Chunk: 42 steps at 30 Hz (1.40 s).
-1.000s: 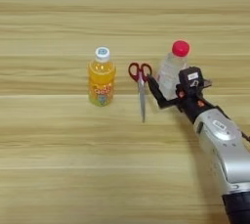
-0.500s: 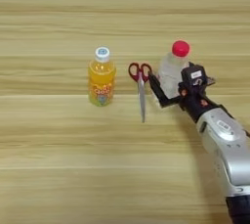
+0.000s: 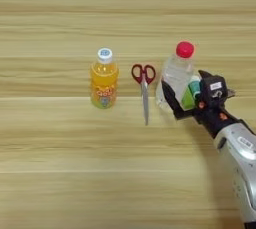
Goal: Move the objects on the table
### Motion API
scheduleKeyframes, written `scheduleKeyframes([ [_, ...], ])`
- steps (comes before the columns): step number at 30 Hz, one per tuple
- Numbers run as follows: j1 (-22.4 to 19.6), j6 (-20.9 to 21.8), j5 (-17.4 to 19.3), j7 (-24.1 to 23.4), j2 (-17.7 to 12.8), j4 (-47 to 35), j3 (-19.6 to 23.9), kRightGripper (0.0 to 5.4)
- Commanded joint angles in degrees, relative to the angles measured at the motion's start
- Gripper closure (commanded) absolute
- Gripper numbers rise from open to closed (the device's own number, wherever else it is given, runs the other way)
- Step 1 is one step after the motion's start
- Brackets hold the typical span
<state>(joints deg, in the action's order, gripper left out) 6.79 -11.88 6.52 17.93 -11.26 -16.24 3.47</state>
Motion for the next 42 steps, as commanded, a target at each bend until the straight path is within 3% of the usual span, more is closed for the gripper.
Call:
scheduleKeyframes([
  [1,0.9,1.5,0.5,-0.8,-1.2,-4.1,2.2,0.02],
  [9,6.2,2.3,0.8,-0.7,-2.1,-8.1,5.9,0.02],
  [14,8.2,4.3,0.6,-1.6,-0.8,-6.0,6.9,0.02],
  [28,7.0,14.3,-1.2,-3.6,1.3,6.5,6.2,0.02],
  [42,3.5,19.9,-3.4,-6.0,2.3,17.7,5.1,0.02],
])
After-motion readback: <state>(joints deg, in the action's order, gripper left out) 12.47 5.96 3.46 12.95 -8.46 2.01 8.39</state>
